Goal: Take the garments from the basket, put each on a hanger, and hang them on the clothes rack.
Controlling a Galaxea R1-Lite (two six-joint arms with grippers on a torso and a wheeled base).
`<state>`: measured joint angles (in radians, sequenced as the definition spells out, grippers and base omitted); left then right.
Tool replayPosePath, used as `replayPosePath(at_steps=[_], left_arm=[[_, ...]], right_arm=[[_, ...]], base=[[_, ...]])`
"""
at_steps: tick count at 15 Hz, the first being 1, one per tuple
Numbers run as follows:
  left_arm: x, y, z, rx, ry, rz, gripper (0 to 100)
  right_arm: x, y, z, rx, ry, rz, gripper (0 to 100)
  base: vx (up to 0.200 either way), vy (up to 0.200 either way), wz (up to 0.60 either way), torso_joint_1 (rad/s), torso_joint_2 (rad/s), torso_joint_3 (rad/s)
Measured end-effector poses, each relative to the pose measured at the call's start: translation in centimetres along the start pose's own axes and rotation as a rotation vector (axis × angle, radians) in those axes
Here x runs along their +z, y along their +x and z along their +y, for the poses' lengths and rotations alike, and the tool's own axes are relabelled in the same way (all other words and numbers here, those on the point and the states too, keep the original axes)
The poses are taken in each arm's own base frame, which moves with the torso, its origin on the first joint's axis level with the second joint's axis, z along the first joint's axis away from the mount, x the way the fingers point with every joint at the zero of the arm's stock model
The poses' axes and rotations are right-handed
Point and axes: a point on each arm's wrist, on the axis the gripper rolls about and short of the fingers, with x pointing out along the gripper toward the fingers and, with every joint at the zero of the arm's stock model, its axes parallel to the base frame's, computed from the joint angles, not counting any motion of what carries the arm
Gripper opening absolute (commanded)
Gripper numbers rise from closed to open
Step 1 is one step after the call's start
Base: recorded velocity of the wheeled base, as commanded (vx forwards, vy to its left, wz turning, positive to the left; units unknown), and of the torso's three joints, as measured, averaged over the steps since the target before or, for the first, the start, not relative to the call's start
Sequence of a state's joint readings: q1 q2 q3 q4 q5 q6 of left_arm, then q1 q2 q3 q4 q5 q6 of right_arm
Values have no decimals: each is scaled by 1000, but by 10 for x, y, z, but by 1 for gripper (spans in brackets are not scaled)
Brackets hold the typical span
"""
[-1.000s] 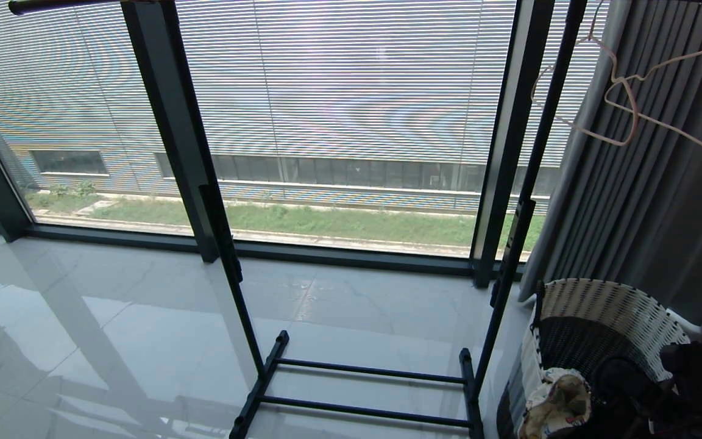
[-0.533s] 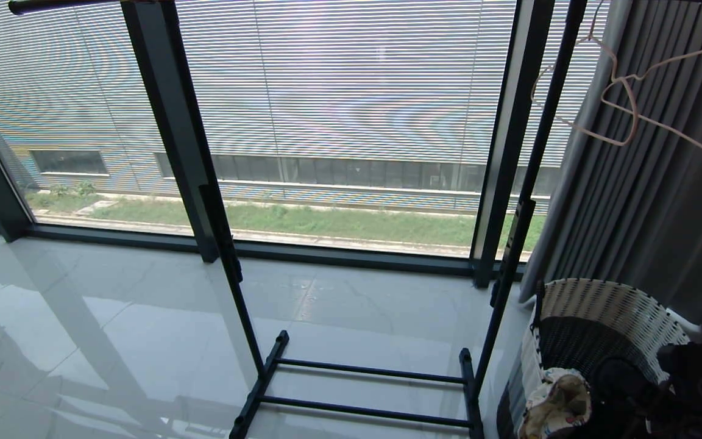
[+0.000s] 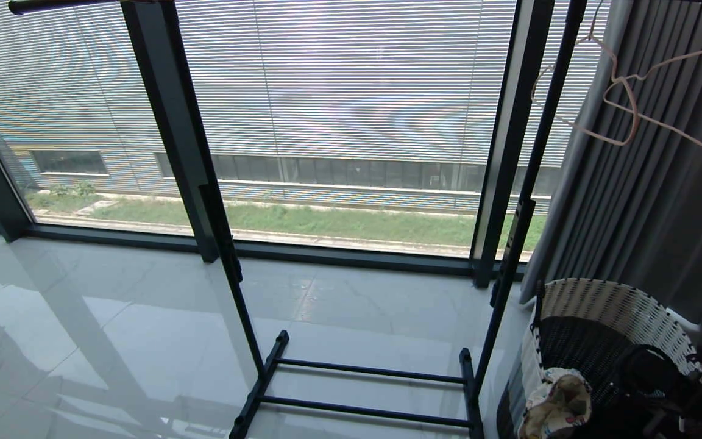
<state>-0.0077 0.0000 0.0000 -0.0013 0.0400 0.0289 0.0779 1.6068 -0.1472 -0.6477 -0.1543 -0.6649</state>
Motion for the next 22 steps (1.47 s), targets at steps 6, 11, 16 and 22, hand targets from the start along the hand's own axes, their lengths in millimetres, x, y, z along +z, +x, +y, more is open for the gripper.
replayPosePath(at_steps=[6, 11, 16, 22], left_arm=[[0, 0, 0, 0, 3, -1, 100], [0, 0, 0, -1, 3, 0, 100], [0, 0, 0, 0, 2, 0, 100], [0, 0, 0, 0, -1, 0, 100]], right_arm=[[19, -96, -31, 20, 12, -17, 0], [20, -132, -37, -58, 40, -168, 0], [25, -139, -32, -29, 45, -229, 0], [49, -146, -27, 91, 29, -350, 0]], base=[[-200, 0, 0, -2, 6, 2], [-200, 0, 0, -1, 5, 3], [-120, 0, 0, -3, 1, 3], [0, 0, 0, 0, 0, 0]])
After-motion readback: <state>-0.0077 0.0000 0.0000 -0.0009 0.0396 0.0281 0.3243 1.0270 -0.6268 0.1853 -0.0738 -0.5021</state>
